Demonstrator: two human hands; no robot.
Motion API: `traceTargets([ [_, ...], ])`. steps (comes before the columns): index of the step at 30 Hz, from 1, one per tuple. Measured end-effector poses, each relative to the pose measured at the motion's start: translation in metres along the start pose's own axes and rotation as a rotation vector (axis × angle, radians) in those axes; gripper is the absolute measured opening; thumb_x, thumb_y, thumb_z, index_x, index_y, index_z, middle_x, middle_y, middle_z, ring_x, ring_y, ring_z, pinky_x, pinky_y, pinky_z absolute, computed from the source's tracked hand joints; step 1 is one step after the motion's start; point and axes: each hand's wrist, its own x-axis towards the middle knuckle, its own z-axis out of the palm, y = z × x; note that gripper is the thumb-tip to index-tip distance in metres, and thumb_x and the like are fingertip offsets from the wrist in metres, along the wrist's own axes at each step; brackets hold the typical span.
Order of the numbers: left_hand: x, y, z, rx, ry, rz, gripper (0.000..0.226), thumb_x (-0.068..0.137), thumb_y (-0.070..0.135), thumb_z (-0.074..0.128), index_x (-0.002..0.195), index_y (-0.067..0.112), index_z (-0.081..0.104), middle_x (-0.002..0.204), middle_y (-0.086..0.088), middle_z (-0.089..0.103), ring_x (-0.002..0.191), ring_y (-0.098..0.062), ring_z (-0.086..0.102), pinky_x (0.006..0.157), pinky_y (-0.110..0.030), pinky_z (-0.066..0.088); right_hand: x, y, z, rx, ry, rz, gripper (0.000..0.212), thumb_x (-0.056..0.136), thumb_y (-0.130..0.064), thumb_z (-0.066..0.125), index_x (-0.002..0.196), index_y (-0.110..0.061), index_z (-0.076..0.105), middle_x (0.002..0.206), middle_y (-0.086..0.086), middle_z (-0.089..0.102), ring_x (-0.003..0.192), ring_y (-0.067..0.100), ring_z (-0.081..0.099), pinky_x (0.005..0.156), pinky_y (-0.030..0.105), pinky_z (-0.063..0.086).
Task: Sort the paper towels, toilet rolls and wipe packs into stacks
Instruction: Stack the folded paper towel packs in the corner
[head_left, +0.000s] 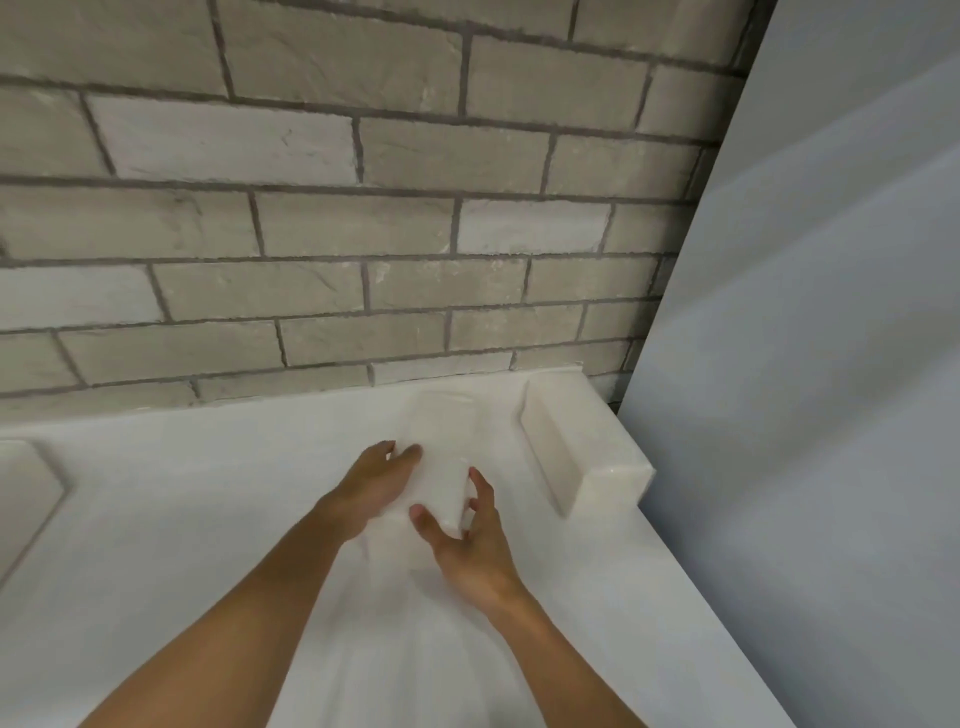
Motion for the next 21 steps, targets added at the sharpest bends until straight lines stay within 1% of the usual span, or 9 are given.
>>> traceTargets([
  [2, 0.002, -0.005, 0.000, -0.054, -0.045, 0.007, 0.051, 0.089, 0.050, 0.055, 0.127, 0.016, 0.058, 0.121, -0.004, 0.066, 0.103, -0.024, 0.066, 0.095, -0.044, 0.052, 0.000, -0.002, -0.002, 0.029, 0.021, 0.023, 0.082, 0.081, -0.056, 0.068, 0.147, -0.042, 0.023, 0.139, -0.008, 0.041, 0.131, 0.010, 0.044, 0.101, 0.024, 0.043],
  [4, 0.008, -0.011, -0.002, -0.101, -0.059, 0.006, 0.060, 0.085, 0.056, 0.056, 0.133, 0.021, 0.055, 0.127, -0.001, 0.063, 0.110, -0.024, 0.064, 0.100, -0.045, 0.049, 0.000, -0.003, -0.006, 0.084, 0.059, 0.064, 0.066, 0.084, -0.055, 0.064, 0.142, -0.047, 0.032, 0.134, -0.008, 0.045, 0.124, 0.011, 0.049, 0.094, 0.024, 0.046],
  [6, 0.009, -0.013, -0.001, -0.174, -0.068, -0.006, 0.057, 0.091, 0.049, 0.055, 0.140, 0.022, 0.048, 0.136, 0.000, 0.057, 0.117, -0.024, 0.059, 0.104, -0.044, 0.046, 0.000, -0.002, -0.010, 0.122, 0.102, 0.069, 0.056, 0.086, -0.054, 0.063, 0.137, -0.047, 0.040, 0.129, -0.008, 0.049, 0.116, 0.011, 0.053, 0.088, 0.022, 0.048],
  [7, 0.009, -0.013, 0.001, -0.205, -0.073, -0.010, 0.057, 0.093, 0.046, 0.053, 0.144, 0.022, 0.044, 0.139, 0.000, 0.054, 0.119, -0.024, 0.058, 0.105, -0.044, 0.045, 0.000, -0.001, -0.012, 0.128, 0.123, 0.061, 0.054, 0.087, -0.053, 0.062, 0.136, -0.046, 0.042, 0.128, -0.008, 0.051, 0.115, 0.011, 0.054, 0.089, 0.022, 0.048],
  [11, 0.008, -0.011, 0.017, -0.278, -0.054, -0.023, 0.055, 0.099, 0.039, 0.048, 0.150, 0.025, 0.032, 0.150, 0.000, 0.042, 0.129, -0.025, 0.049, 0.108, -0.045, 0.042, 0.006, 0.001, -0.021, 0.143, 0.179, 0.033, 0.050, 0.092, -0.050, 0.057, 0.139, -0.038, 0.045, 0.133, -0.005, 0.050, 0.123, 0.012, 0.052, 0.100, 0.026, 0.045],
  [15, 0.006, -0.003, 0.040, -0.383, -0.076, -0.032, 0.055, 0.101, 0.034, 0.047, 0.152, 0.028, 0.028, 0.149, 0.000, 0.044, 0.128, -0.026, 0.050, 0.104, -0.046, 0.045, 0.016, -0.001, -0.036, 0.117, 0.209, 0.041, 0.051, 0.096, -0.046, 0.052, 0.144, -0.033, 0.041, 0.139, -0.004, 0.048, 0.126, 0.015, 0.050, 0.104, 0.031, 0.044],
  [18, 0.004, 0.002, 0.056, -0.433, -0.057, -0.037, 0.056, 0.101, 0.032, 0.048, 0.152, 0.030, 0.026, 0.147, 0.000, 0.045, 0.126, -0.027, 0.051, 0.105, -0.046, 0.045, 0.022, -0.003, -0.049, 0.032, 0.202, 0.036, 0.050, 0.099, -0.042, 0.048, 0.146, -0.028, 0.038, 0.146, -0.005, 0.045, 0.129, 0.015, 0.048, 0.106, 0.029, 0.041],
  [21, 0.004, 0.007, 0.071, -0.446, -0.028, -0.022, 0.057, 0.101, 0.032, 0.048, 0.152, 0.032, 0.023, 0.145, -0.004, 0.048, 0.123, -0.028, 0.054, 0.104, -0.047, 0.046, 0.026, -0.011, -0.065, -0.140, 0.186, 0.015, 0.051, 0.100, -0.038, 0.046, 0.147, -0.021, 0.036, 0.149, -0.001, 0.043, 0.134, 0.017, 0.044, 0.108, 0.027, 0.037],
])
